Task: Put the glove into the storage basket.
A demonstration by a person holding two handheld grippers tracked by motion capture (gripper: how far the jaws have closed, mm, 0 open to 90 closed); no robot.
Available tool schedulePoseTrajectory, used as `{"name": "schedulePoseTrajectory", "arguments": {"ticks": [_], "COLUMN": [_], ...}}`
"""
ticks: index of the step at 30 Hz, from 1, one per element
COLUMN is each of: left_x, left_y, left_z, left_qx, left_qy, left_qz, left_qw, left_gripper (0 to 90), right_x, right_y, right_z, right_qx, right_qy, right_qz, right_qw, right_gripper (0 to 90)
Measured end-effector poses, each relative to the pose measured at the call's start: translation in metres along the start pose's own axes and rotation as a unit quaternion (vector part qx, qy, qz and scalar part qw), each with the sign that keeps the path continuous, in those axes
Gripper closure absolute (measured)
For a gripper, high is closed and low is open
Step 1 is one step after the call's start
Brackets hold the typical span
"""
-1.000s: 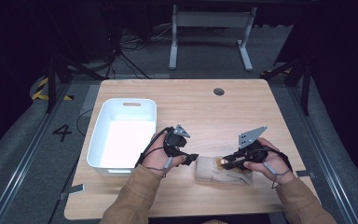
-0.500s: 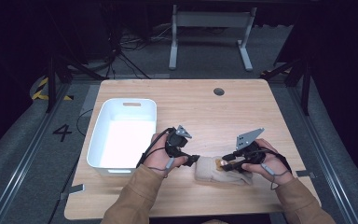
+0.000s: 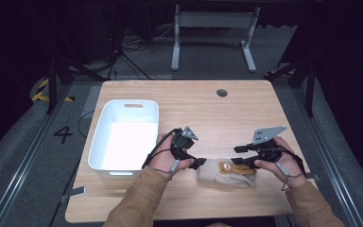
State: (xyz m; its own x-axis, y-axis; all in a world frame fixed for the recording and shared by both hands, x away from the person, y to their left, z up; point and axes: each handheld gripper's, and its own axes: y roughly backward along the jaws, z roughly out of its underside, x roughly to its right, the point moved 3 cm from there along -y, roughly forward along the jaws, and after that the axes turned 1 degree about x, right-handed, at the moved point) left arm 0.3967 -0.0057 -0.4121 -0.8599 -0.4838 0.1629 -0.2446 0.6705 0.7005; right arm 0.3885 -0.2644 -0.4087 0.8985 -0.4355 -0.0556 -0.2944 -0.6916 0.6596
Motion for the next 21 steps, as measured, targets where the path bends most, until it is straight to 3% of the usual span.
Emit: {"name": "schedulePoseTrajectory", "arguments": {"ticks": [2, 9, 17, 21], "left_x": [0.0, 0.0, 0.001, 0.002], "left_y": [0.0, 0.001, -0.001, -0.003], "left_z": [-0.001, -0.008, -0.008, -0.008], "left_qx": [0.002, 0.016, 0.022, 0.018], "left_qy": [0.001, 0.003, -0.008, -0.012], "left_qz": [0.0, -0.009, -0.009, 0.0], "left_qw": [1.0, 0.9998, 0.9997, 0.9998], "left_gripper": [22.4, 24.3, 23.7, 23.4], "right_x": [0.001, 0.012, 0.032, 0.039], "right_y": [0.003, 0.023, 0.039, 0.043], "right_z": [0.0, 0.007, 0.021, 0.027], "right_qx": [0.004, 0.032, 0.034, 0.033], "right_qy": [-0.005, -0.041, -0.089, -0.101], "right_qz": [0.003, 0.052, 0.113, 0.131], "right_qw": [1.0, 0.9973, 0.989, 0.9857], "right_gripper": [54.0, 53.9, 51.5, 47.7]}}
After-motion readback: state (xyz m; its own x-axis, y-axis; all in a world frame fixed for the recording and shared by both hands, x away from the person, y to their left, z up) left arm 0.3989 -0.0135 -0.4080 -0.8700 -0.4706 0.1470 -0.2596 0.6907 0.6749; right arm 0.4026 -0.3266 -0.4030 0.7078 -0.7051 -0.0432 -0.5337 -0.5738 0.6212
